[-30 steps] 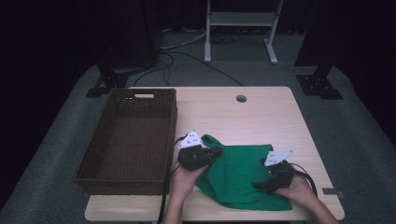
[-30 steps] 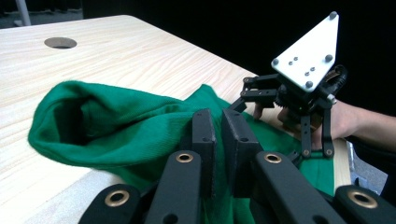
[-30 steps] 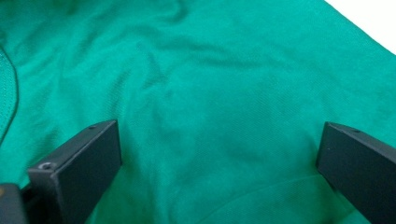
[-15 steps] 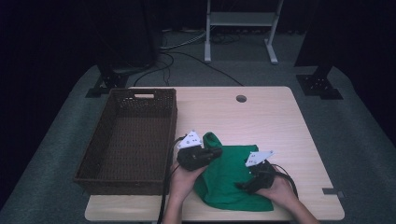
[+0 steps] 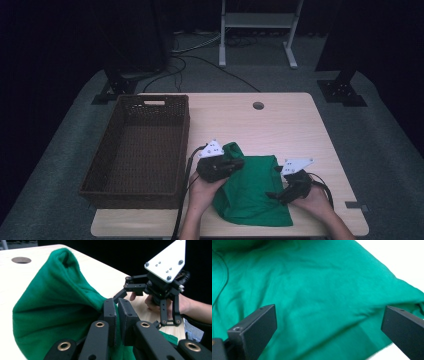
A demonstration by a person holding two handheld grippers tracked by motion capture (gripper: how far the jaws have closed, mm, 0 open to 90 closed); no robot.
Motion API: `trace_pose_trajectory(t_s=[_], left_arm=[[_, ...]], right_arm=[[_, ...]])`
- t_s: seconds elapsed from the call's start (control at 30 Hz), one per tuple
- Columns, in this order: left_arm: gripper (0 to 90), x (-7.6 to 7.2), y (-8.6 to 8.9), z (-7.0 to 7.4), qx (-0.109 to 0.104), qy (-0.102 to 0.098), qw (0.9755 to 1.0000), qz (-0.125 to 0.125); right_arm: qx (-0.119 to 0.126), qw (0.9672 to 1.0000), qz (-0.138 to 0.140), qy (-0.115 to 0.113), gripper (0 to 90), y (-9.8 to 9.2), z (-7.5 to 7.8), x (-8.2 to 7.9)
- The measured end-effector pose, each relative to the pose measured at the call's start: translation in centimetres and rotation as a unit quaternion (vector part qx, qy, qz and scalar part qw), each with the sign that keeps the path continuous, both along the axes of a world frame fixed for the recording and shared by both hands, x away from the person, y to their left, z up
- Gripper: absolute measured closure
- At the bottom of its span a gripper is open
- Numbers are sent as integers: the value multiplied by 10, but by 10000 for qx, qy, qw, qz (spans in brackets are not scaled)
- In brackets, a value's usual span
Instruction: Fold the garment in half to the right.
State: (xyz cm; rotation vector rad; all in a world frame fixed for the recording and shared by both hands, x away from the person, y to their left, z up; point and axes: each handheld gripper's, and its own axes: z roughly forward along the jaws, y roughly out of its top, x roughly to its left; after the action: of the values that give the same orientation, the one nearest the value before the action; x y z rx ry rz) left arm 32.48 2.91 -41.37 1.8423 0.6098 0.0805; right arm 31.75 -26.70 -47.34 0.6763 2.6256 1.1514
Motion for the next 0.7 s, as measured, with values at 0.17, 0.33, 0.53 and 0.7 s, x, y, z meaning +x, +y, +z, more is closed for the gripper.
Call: trace_pose_trajectory(t_s=[0.17, 0.33, 0.53, 0.7], left_arm=[[861, 2, -13, -1, 76, 37, 9999, -135], [864, 6, -26, -6, 127, 124, 9996, -222], [864, 11, -40, -14, 171, 240, 9991, -316], [864, 14, -50, -21, 202, 342, 9985, -379]], right_arm=[[44, 10000, 13, 49, 0, -8, -4, 5], [-106, 9999, 10, 88, 0, -6, -9, 6], [-149, 9997, 39, 181, 0, -5, -11, 7], [-152, 9997, 46, 187, 0, -5, -11, 7]])
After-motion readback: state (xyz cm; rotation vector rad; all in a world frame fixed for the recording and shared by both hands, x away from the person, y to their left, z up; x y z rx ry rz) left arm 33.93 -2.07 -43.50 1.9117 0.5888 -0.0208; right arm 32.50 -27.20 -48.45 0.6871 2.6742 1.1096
